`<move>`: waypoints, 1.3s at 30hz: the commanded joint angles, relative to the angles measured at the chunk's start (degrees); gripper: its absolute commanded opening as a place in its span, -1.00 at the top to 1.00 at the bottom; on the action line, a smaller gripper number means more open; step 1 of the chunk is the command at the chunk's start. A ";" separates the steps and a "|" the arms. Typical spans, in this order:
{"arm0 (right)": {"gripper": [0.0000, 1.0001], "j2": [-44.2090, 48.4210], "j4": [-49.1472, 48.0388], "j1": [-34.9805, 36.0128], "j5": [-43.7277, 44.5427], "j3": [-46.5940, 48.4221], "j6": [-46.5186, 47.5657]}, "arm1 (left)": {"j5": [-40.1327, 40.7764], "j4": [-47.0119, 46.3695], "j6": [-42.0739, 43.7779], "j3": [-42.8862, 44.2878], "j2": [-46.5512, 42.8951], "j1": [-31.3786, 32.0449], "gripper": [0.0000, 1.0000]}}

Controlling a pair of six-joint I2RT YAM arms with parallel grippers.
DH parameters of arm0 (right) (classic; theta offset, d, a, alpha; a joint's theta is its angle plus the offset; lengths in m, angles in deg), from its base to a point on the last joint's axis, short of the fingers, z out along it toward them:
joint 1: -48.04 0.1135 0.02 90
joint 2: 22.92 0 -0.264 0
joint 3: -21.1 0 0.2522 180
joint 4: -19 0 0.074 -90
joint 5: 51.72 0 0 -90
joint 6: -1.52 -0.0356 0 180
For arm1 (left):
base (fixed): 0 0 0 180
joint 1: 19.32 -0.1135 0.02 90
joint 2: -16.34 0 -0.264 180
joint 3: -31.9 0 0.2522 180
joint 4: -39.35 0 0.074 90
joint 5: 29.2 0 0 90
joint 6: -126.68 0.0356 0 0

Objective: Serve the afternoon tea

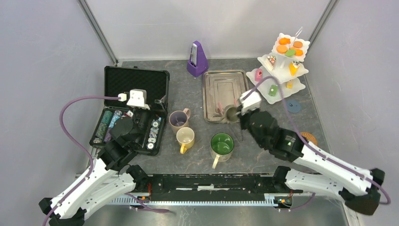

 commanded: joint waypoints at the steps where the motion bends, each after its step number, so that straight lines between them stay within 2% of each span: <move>1: 1.00 1.97 4.38 -15.36 10.97 -1.87 -8.13 | -1.92 -0.75 -0.66 1.58 -0.49 -0.25 -0.99; 5: 1.00 -0.16 8.65 -31.71 8.15 -3.16 -10.45 | -2.94 -0.60 -1.09 1.91 0.09 -0.24 -0.99; 7: 1.00 -1.70 9.59 -39.89 4.09 -4.07 -11.33 | -3.31 -0.23 -1.08 2.30 0.56 -0.24 -1.00; 14: 1.00 -8.31 6.00 -68.15 -11.49 -6.82 -11.77 | -3.73 0.25 -1.83 2.76 0.51 -0.24 -1.00; 17: 1.00 -13.25 3.45 -76.05 -18.08 -4.92 -13.69 | -4.26 0.50 -2.66 3.11 0.60 -0.25 -1.00; 23: 1.00 -26.94 3.63 -79.16 -18.41 4.62 -15.75 | -4.00 0.77 -2.37 3.48 0.29 -0.24 -1.00; 39: 1.00 -45.42 2.53 -82.40 -20.97 19.53 -17.51 | -4.97 1.20 -2.66 3.92 0.09 -0.31 -1.00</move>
